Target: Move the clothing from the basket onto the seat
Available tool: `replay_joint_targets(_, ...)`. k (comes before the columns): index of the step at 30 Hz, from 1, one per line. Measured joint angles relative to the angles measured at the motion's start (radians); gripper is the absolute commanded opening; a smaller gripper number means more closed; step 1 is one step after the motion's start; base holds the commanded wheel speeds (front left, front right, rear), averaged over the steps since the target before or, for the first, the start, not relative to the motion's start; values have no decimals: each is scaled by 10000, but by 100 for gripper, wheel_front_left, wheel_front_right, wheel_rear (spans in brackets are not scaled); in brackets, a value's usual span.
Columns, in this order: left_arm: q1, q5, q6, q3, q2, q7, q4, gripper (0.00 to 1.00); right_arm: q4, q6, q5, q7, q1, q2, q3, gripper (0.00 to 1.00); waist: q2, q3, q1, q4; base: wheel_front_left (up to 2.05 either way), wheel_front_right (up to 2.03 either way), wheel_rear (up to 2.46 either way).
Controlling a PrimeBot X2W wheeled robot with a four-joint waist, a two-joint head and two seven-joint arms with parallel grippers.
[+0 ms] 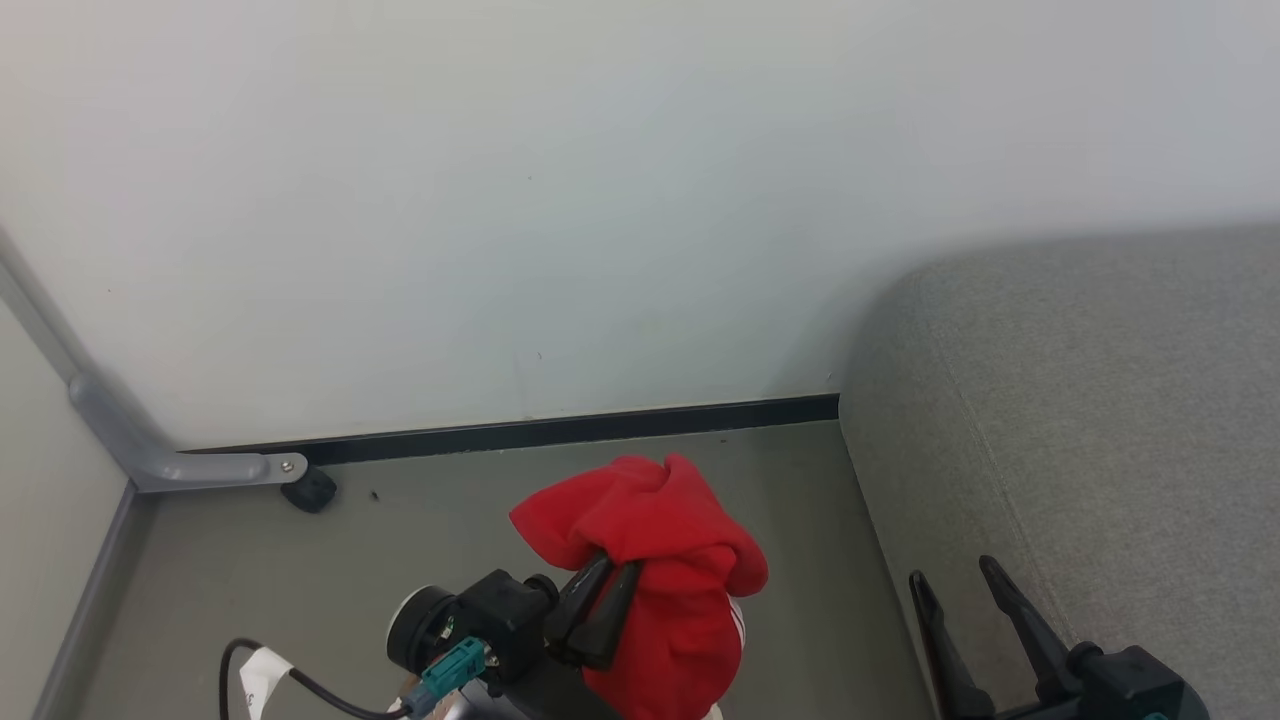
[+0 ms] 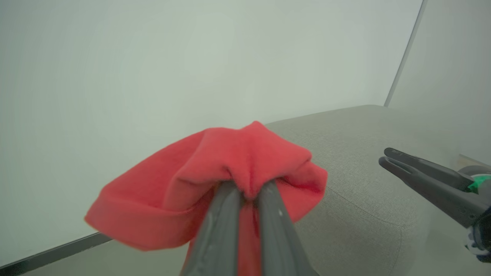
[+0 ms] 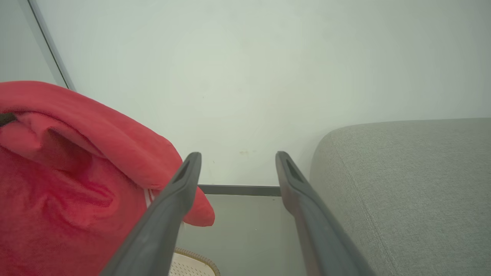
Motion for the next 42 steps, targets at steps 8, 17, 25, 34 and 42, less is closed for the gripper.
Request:
replay_joint_targets(8, -1, 15, 176, 8, 23, 0, -236, 0, -81, 192, 0, 199, 15, 73, 414, 100, 0, 10, 0, 19, 0, 0, 0)
replay_joint_targets(17, -11, 92, 178, -48, -2, 17, -443, 0, 96, 493, -6, 439, -621, 637, 1501, 100, 0, 57, 0, 158, 0, 0, 0)
replay_joint_targets(25, -105, 90, 165, -198, -138, 161, -460, 0, 393, 629, 36, 616, -886, 880, 2541, 100, 0, 82, 0, 462, 0, 0, 0)
replay_joint_targets(34, -105, 90, 167, -196, -117, 278, -458, 0, 514, 702, 343, 690, -1205, 989, 3791, 100, 0, 88, 0, 594, 0, 0, 0)
replay_joint_targets(42, -105, 88, 167, -205, -121, 291, -460, 0, 805, 704, 541, 700, -1781, 1011, 4383, 100, 0, 113, 0, 626, 0, 0, 0)
